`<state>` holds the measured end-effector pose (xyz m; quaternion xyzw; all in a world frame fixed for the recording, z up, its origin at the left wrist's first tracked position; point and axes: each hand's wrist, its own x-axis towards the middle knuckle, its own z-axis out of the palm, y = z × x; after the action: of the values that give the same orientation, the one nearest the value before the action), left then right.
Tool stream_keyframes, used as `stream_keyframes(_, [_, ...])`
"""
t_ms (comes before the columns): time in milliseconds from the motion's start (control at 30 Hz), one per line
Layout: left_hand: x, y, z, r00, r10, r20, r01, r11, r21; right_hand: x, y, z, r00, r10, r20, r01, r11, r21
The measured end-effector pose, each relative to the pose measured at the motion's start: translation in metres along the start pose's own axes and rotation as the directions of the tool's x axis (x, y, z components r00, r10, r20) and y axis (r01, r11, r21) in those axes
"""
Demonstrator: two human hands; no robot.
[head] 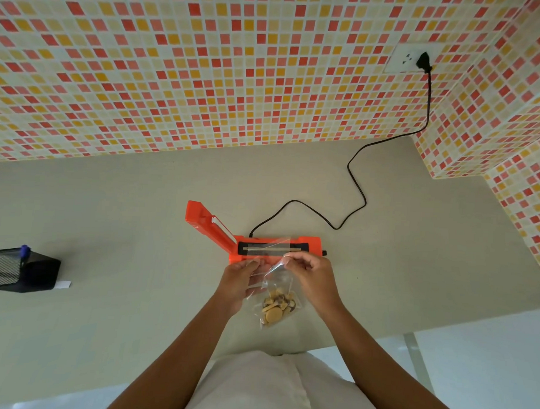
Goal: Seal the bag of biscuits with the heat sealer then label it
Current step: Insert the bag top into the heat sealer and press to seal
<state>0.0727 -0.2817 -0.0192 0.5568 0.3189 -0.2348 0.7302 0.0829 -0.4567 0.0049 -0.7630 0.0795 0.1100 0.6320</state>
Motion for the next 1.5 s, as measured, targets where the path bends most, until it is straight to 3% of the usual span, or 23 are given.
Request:
stream_keyframes(467, [0.002,0.000,-0.008,0.997,0.026,0.068,-0.027,1.000,0.016,-0.009,-0.008,0.000,0.994,-0.109,0.032,0.109,0.994,-0.011])
stream_keyframes(1033, [-0.008,0.003,-0.003,0.991,0.067,0.113,-0.071,0.997,0.031,-0.012,-0.012,0.001,0.991,-0.127,0.035,0.128,0.992,-0.010])
stream_keyframes(1267, [-0.020,0.008,-0.010,0.975,0.163,0.150,-0.165,0.986,-0.001,-0.022,-0.021,0.001,0.988,-0.151,0.024,0.150,0.988,0.025])
stream_keyframes(1500, [-0.032,0.011,-0.013,0.966,0.240,0.099,-0.242,0.970,0.001,-0.021,-0.011,-0.011,0.992,-0.128,-0.022,0.129,0.990,0.058])
